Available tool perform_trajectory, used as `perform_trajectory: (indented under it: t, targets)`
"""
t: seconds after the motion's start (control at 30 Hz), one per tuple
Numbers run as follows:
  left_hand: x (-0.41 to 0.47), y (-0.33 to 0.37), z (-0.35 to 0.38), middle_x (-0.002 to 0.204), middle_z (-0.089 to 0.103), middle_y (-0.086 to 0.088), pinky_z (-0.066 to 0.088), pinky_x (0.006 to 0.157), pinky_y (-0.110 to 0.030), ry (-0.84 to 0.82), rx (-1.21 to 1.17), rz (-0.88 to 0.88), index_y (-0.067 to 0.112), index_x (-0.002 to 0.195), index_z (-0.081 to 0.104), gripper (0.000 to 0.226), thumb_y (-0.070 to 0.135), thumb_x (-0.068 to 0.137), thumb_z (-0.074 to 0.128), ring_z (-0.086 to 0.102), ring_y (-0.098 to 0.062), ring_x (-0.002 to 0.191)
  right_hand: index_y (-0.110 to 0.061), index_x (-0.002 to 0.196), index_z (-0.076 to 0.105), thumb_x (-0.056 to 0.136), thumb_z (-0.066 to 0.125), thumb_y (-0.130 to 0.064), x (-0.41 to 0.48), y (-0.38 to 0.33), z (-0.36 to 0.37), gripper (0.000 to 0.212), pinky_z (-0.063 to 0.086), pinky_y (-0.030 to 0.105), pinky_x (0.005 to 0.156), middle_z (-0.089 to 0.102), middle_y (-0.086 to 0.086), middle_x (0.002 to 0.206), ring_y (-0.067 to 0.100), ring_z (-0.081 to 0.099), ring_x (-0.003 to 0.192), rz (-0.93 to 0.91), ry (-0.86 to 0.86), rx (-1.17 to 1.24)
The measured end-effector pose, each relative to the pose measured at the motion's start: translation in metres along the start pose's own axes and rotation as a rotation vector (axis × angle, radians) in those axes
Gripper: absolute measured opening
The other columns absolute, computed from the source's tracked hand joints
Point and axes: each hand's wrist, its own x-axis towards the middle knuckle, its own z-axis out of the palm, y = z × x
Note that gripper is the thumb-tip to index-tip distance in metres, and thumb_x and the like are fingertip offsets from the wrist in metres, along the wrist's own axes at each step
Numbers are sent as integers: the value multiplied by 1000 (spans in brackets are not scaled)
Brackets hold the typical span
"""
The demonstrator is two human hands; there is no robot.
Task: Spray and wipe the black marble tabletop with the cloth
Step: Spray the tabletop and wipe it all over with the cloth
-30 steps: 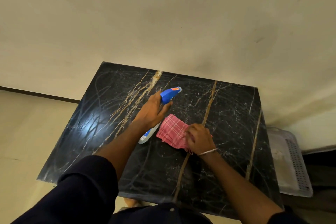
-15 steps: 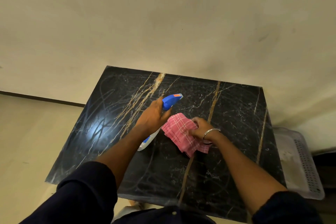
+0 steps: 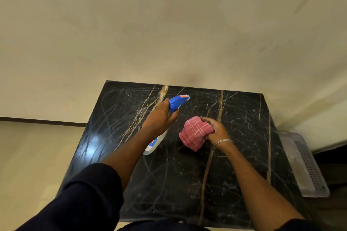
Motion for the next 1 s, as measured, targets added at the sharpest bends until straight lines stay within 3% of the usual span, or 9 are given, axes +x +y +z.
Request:
perform_trajectory:
  t: [0.1, 0.23, 0.3, 0.4, 0.47, 0.6, 0.67, 0.77, 1.0]
  targets:
    - [4, 0, 1, 83, 58, 2, 55, 74, -34, 0, -7, 18, 21, 114, 52, 30, 39, 91, 49, 59, -13, 74, -12, 119, 66, 83, 55, 13, -15, 23, 5, 45, 58, 31, 79, 71, 7, 104, 19, 67, 93, 187, -16, 34]
    - [5, 6, 5, 84, 58, 1, 51, 73, -26, -19, -52, 19, 20, 115, 52, 24, 31, 94, 52, 59, -12, 74, -8, 92, 70, 91, 63, -12, -25, 36, 11, 8, 52, 32, 68, 69, 8, 85, 20, 63, 74, 481, 110, 336]
    - [5, 9, 8, 84, 57, 2, 50, 74, -25, -24, -62, 24, 20, 115, 51, 23, 31, 95, 53, 59, -11, 75, -14, 82, 66, 84, 75, -32, -25, 38, 13, 19, 49, 31, 68, 65, 5, 82, 22, 61, 78, 481, 157, 237]
    - [6, 11, 14, 85, 55, 4, 48, 73, -23, -33, -19, 26, 19, 118, 51, 27, 30, 94, 54, 57, -11, 74, -16, 111, 59, 65, 83, -55, -27, 44, 16, 65, 48, 43, 91, 53, 12, 119, 32, 54, 112, 557, 219, -244]
    - [6, 11, 18, 87, 54, 3, 47, 71, -23, -49, 22, 25, 19, 118, 50, 28, 32, 93, 54, 57, -11, 73, -4, 132, 50, 68, 85, -47, -28, 33, 17, 85, 52, 45, 87, 52, 21, 128, 36, 57, 110, 766, 200, -125]
    - [2, 17, 21, 95, 54, 0, 45, 76, -24, -78, 66, 3, 16, 119, 50, 30, 28, 92, 57, 55, -12, 79, 2, 110, 61, 84, 74, -12, -24, 11, 13, 32, 47, 38, 55, 60, 16, 83, 26, 58, 69, 933, 32, 454]
    - [1, 21, 20, 96, 51, 0, 44, 76, -25, -80, 89, -5, 15, 116, 49, 27, 24, 92, 59, 54, -13, 79, -3, 95, 58, 86, 68, -5, -22, 4, 9, 13, 51, 41, 64, 62, 15, 84, 26, 59, 73, 898, 44, 681]
    - [1, 23, 18, 90, 52, -1, 48, 71, -30, -79, 113, -5, 16, 108, 49, 23, 23, 90, 60, 56, -17, 73, -4, 110, 58, 86, 65, -1, -17, -11, 3, 25, 51, 49, 95, 67, 19, 107, 31, 64, 99, 777, 33, 904]
    - [1, 16, 10, 80, 59, -3, 49, 67, -24, -65, -111, -96, 11, 117, 52, 35, 11, 85, 66, 58, -11, 66, -1, 128, 50, 88, 50, 4, 0, -35, -14, 40, 56, 45, 86, 65, 20, 106, 32, 64, 97, 541, 107, 1177]
